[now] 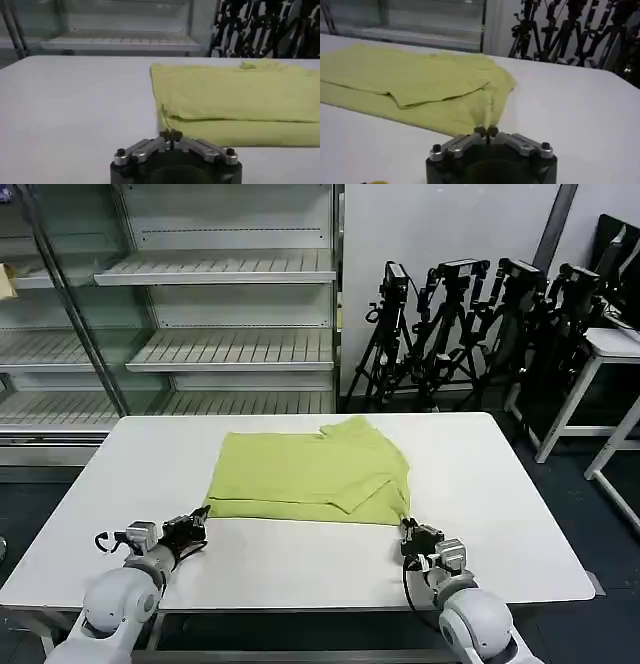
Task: Fold and organize the clothes.
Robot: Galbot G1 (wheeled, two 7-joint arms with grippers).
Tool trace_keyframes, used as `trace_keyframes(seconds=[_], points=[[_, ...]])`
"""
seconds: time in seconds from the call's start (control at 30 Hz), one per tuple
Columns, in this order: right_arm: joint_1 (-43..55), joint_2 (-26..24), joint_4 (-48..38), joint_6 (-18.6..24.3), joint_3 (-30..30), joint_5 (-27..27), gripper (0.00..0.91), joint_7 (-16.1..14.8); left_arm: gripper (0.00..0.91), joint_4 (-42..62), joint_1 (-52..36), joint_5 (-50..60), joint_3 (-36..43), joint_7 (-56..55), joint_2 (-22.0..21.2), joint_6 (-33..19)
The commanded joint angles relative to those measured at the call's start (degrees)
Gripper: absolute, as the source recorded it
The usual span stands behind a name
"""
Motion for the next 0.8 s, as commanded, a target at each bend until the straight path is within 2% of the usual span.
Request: trace_keyframes(seconds=[0.03, 0.17, 0.33, 0.77, 0.8], points=[[-11.86, -0.68, 8.39, 1.62, 2.21, -2.6, 0.0, -0.18, 0.01, -7.96, 10.18, 0.13, -2.43, -0.67, 1.34, 0.05], [-16.68, -0.33, 11.03, 2.52, 3.41, -4.31, 0.0, -0.16, 0.01, -13.58, 15.94, -0.12, -4.18, -0.65, 1.57, -0.02], [-21.76, -0.74, 13.41, 3.54, 4.61, -5.11, 0.0, -0.12, 0.01, -15.52, 19.02, 1.46, -4.44, -0.79, -0.74, -0.09], [-25.03, -1.03, 15.5, 4.11, 5.81, -5.89, 0.0, 0.64, 0.01, -20.25, 24.34, 3.78, -6.83, -2.02, -1.83, -0.14], [-25.04, -1.14, 15.52, 3.77, 6.1, -6.18, 0.474, 0.91, 0.02, -20.39, 24.55, 3.81, -7.11, -1.91, -1.75, -0.13]])
